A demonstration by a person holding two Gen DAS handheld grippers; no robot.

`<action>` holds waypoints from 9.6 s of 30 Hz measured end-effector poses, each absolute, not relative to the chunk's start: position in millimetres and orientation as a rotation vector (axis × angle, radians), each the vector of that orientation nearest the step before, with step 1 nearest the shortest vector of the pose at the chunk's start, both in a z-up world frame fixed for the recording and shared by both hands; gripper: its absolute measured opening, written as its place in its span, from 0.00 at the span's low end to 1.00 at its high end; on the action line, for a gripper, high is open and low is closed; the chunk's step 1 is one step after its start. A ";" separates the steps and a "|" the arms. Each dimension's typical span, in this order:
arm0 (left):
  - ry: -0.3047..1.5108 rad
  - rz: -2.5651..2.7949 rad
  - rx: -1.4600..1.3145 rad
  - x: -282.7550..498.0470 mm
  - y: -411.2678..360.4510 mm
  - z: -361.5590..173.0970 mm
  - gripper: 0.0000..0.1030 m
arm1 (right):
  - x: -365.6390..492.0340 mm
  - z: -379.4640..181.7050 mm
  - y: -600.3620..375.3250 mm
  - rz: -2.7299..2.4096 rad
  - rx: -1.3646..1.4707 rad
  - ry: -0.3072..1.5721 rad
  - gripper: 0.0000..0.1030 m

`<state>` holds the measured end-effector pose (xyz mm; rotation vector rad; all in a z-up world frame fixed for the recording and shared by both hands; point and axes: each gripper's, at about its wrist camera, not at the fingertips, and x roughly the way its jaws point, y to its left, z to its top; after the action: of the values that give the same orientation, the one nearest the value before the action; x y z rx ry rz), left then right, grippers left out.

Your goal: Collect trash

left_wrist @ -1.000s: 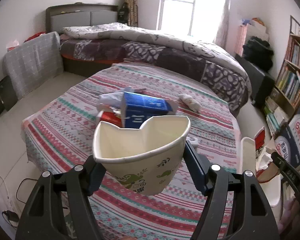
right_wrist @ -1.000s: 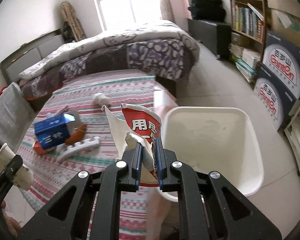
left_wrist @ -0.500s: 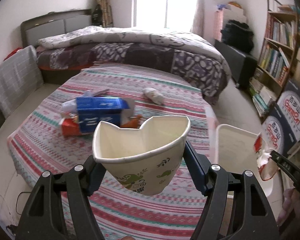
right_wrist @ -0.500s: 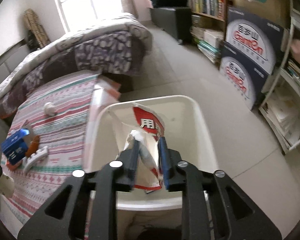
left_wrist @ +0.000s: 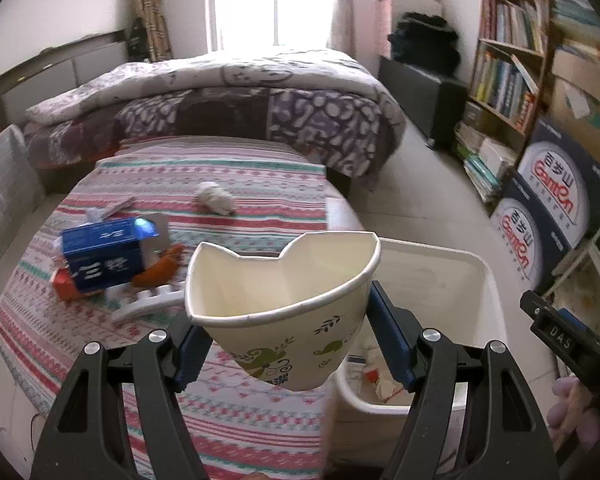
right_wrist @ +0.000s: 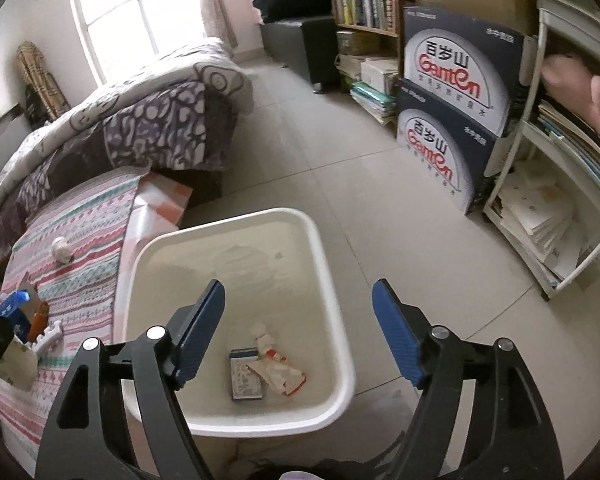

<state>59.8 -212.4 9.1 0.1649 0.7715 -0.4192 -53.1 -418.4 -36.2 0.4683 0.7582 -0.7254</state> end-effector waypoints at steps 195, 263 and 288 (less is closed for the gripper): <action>0.964 -0.210 -0.460 121.6 159.6 -70.3 0.23 | 192.4 -58.0 -68.8 -0.031 0.470 0.988 0.27; 0.944 -0.734 0.104 51.4 -251.1 7.9 0.23 | -60.5 -30.5 -424.1 -0.661 0.536 0.756 0.75; 0.943 -0.659 0.159 66.1 -252.8 -3.1 0.69 | -63.8 -27.2 -419.0 -0.664 0.551 0.744 0.88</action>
<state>66.1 -252.8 -3.1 0.1589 0.9434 -0.6590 -63.8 -419.0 -27.2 0.5514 0.7439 -0.6643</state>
